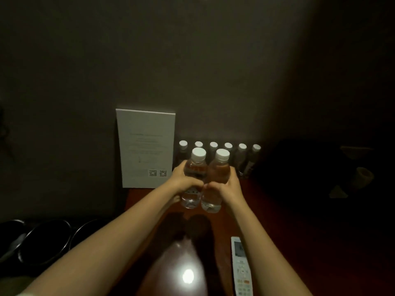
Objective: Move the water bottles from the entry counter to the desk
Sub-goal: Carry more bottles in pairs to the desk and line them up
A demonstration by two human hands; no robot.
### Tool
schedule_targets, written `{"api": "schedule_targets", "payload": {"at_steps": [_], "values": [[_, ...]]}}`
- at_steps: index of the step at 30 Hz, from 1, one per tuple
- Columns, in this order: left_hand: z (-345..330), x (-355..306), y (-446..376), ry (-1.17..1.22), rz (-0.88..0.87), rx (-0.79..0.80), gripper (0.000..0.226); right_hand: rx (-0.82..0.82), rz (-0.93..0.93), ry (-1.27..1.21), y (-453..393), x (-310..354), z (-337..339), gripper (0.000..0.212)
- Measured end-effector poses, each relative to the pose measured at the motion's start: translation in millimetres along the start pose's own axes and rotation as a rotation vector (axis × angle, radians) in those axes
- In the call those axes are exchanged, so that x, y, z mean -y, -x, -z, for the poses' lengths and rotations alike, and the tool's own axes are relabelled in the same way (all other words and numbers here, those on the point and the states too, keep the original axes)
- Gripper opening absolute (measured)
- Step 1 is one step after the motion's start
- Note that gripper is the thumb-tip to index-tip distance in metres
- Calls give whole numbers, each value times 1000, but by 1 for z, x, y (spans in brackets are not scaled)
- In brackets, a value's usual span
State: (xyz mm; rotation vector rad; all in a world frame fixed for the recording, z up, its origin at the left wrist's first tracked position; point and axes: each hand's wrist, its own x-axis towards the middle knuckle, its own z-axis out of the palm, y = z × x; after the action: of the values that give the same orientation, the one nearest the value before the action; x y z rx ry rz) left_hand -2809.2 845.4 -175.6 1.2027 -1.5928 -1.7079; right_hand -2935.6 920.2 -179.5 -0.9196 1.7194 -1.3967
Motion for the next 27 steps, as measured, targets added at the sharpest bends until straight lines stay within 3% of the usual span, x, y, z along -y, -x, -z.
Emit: {"api": "schedule_targets", "payload": {"at_steps": [8, 12, 19, 27], "values": [[2, 63, -57, 133, 142, -284, 66, 161, -16, -65, -63, -63, -29, 69], [8, 88, -81, 141, 188, -311, 76, 175, -74, -110, -83, -90, -43, 69], [8, 106, -119, 36, 204, -341, 64, 117, -121, -169, -117, -125, -57, 73], [8, 114, -144, 44, 169, -387, 68, 88, -116, -107, -145, -142, -64, 76]]}}
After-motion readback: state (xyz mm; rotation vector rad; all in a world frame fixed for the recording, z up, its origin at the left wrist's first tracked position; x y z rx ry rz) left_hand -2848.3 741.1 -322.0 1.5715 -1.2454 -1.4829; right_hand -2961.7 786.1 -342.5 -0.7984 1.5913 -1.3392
